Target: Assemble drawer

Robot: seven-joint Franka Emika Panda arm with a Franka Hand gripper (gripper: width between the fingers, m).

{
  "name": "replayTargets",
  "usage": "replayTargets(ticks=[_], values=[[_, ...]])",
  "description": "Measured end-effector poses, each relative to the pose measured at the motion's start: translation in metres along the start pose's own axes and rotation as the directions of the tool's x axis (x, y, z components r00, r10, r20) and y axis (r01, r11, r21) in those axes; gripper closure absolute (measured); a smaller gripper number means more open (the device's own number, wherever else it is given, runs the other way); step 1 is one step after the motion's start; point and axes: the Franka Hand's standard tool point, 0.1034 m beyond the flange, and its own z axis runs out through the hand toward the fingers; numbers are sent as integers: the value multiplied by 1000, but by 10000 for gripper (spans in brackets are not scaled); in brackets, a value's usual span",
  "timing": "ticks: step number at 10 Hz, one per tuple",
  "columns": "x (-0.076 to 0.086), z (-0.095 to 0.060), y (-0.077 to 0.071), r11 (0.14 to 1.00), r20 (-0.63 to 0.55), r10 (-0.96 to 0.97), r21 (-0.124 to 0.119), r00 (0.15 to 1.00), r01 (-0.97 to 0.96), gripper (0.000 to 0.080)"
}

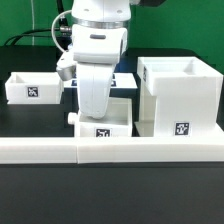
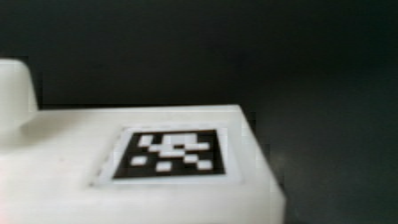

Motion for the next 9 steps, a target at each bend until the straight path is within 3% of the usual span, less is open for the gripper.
replayTargets(ticks=[1,2,3,5,6,8,9], values=[[1,0,2,1000,-4,7,-25,1000,-7,758],[0,1,1,1000,-4,8,-21,1000,-8,758],[1,1,2,999,-6,10,-36,1000,-10,758],[0,3,0,999,-6,11,-31,1000,-11,758],[1,3,1,999,-9,13,-49,1000,-13,758],[5,4,0,999,-5,-23,-46,1000,23,758],[7,2,3,998,-4,-38,-56,999,37,758]])
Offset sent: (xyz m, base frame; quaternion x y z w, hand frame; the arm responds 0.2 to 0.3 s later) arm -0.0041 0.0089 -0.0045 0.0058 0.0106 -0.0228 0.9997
